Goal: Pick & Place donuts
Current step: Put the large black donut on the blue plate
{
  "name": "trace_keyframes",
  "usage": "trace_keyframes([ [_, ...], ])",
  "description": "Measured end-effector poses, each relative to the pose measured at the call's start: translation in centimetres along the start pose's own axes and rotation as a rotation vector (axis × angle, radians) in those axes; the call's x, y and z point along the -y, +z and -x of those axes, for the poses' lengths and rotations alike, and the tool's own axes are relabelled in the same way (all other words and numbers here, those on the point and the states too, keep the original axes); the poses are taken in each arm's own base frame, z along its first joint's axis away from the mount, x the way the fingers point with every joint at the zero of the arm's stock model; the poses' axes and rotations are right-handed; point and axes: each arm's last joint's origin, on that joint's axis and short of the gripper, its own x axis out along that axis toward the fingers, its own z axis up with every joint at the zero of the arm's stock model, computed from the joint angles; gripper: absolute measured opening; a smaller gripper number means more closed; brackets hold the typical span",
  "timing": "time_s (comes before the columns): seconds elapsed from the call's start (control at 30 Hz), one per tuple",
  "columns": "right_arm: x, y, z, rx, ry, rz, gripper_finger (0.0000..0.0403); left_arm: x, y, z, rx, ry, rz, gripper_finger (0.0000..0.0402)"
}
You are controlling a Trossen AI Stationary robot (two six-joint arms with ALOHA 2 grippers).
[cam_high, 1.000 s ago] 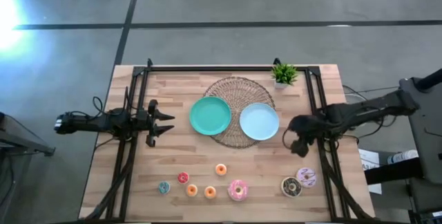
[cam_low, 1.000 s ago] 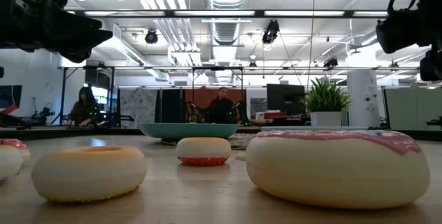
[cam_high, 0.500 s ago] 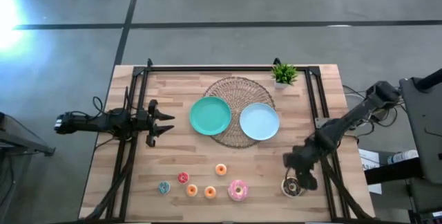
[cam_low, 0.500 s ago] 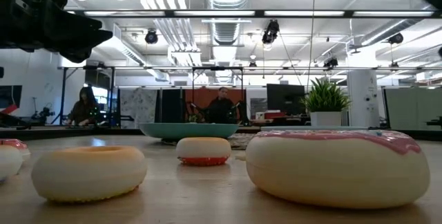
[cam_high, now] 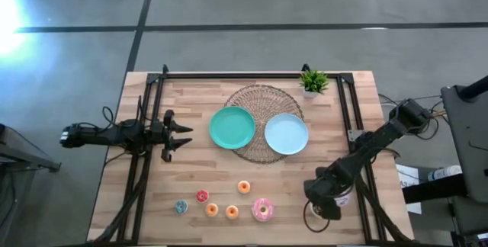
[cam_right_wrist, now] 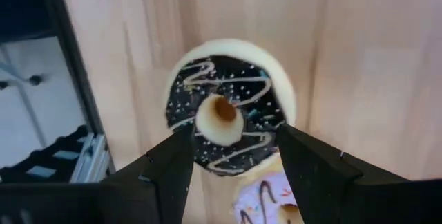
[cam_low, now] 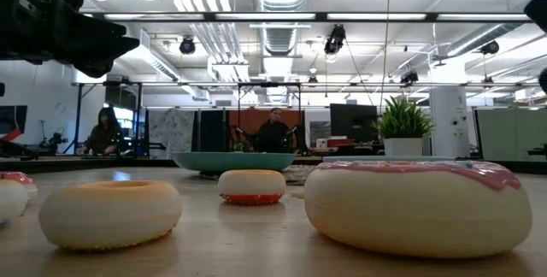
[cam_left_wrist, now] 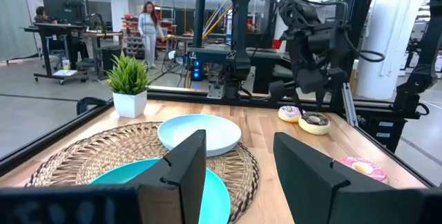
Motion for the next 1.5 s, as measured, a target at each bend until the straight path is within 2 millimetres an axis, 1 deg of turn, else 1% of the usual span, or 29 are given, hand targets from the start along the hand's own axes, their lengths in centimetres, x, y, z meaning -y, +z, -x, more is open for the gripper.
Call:
trace_keyframes([
  [0.13, -0.4, 0.2, 1.0, 0.038, -0.058, 0.0, 0.0201, 0.0, 0.0, 0.0, 0.0, 0.0, 0.0, 0.0145],
  [0.2, -0.6, 0.2, 0.9, 0.044, -0.068, 0.009, 0.0201, 0.0, 0.0, 0.0, 0.0, 0.0, 0.0, 0.0145],
  [0.6, -0.3, 0.6, -2.6, -0.058, -0.166, 0.043, 0.0201, 0.0, 0.0, 0.0, -0.001, 0.0, 0.0, 0.0145],
  [0.73, -0.2, 0.8, -3.2, -0.075, -0.18, 0.041, 0.0196, 0.0, 0.0, 0.0, 0.0, 0.0, 0.0, 0.0145],
  [0.8, -0.2, 0.8, -3.2, -0.076, -0.18, 0.041, 0.0183, 0.0, 0.0, 0.0, 0.0, 0.0, 0.0, 0.0145],
  [0.87, -0.3, 0.8, -3.1, -0.069, -0.173, 0.043, 0.016, 0.0, 0.0, 0.0, 0.0, 0.0, 0.0, 0.0145],
  [1.07, -0.2, 0.8, -2.5, -0.048, -0.154, 0.028, 0.0055, 0.0, 0.0, 0.0, 0.0, 0.0, 0.0, 0.0145],
  [1.13, 0.0, 1.1, -1.8, -0.03, -0.13, 0.014, 0.0024, 0.0, 0.0, 0.0, -0.001, 0.0, 0.0, 0.0145],
  [1.2, 0.4, 1.5, -0.6, 0.01, -0.107, -0.008, 0.0017, 0.0, 0.0, 0.0, 0.0, 0.0, 0.0, 0.0145],
  [1.27, 1.4, 2.1, 0.9, 0.067, -0.107, -0.048, 0.0017, 0.0, 0.0, 0.0, 0.0, 0.0, 0.0, 0.0145],
  [1.37, 4.0, 3.2, 3.8, 0.198, -0.144, -0.157, 0.0017, 0.0, 0.0, 0.0, 0.0, 0.0, 0.0, 0.0145],
  [1.5, 8.7, 5.0, 7.5, 0.39, -0.213, -0.355, 0.0016, 0.0, 0.0, 0.0, -0.001, 0.0, 0.0, 0.0145],
])
